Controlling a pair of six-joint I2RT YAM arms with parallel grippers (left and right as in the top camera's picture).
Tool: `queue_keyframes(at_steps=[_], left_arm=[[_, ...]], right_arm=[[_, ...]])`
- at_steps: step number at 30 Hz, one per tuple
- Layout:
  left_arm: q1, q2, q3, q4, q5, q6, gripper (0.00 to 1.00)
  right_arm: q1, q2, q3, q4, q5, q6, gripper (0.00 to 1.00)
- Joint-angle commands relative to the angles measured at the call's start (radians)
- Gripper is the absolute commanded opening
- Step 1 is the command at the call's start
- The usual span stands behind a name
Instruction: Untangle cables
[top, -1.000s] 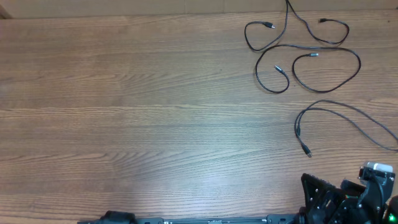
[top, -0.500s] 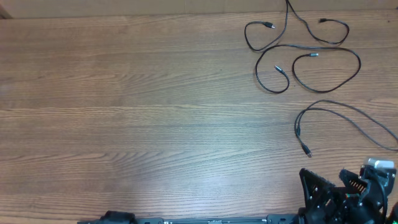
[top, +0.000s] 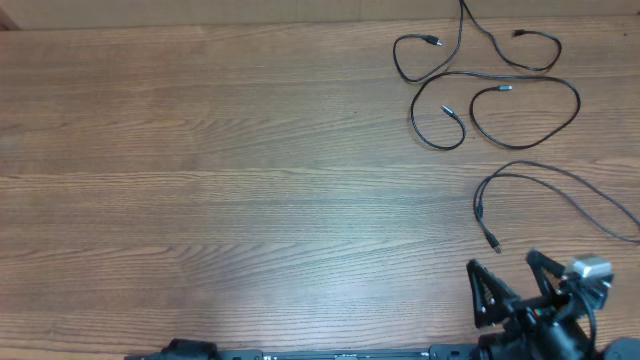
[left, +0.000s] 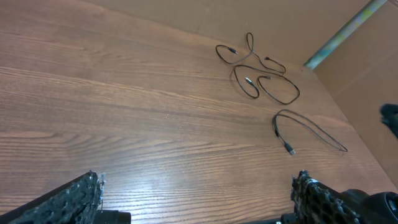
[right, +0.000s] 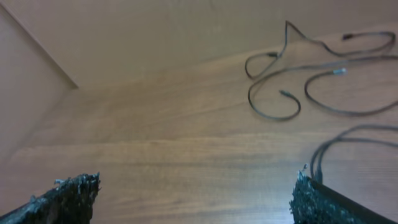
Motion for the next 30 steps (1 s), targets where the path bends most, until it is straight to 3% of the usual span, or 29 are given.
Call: queue_keyframes(at_steps=[1, 13, 25, 30], left_arm=[[0.004, -0.004, -0.005, 0.002, -0.003, -0.011, 0.99], [0.004, -0.004, -0.005, 0.002, -0.003, -0.011, 1.0], [0.004, -0.004, -0.005, 0.002, -0.003, -0.011, 1.0], [0.004, -0.004, -0.005, 0.002, -0.003, -0.011, 0.99]], right_arm=[[0.006, -0.073, -0.112, 0.077, 0.0, -0.004, 1.0], [0.004, -0.161, -0.428, 0.401, -0.009, -0.01, 1.0], [-0.019, -0.161, -0.645, 0.767, -0.008, -0.239, 1.0], [-0.042, -0.162, -0.737, 0.934, 0.01, -0.248, 1.0]])
